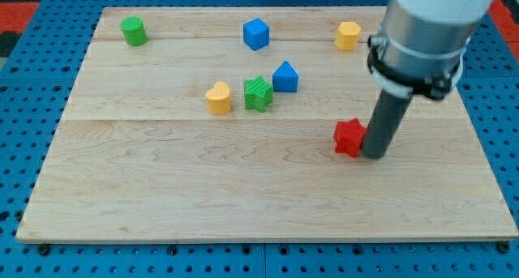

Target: Place the red star parallel to green star

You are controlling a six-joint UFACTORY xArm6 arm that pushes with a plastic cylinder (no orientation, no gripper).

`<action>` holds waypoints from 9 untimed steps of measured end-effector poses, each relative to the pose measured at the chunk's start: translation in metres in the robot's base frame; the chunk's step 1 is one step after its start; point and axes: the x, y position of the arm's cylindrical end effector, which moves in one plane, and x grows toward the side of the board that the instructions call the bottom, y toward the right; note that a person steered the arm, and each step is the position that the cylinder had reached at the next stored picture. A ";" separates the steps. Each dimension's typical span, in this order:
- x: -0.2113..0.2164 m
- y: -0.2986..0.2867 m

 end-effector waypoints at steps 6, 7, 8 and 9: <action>-0.076 -0.031; -0.122 -0.053; -0.148 0.021; -0.145 0.052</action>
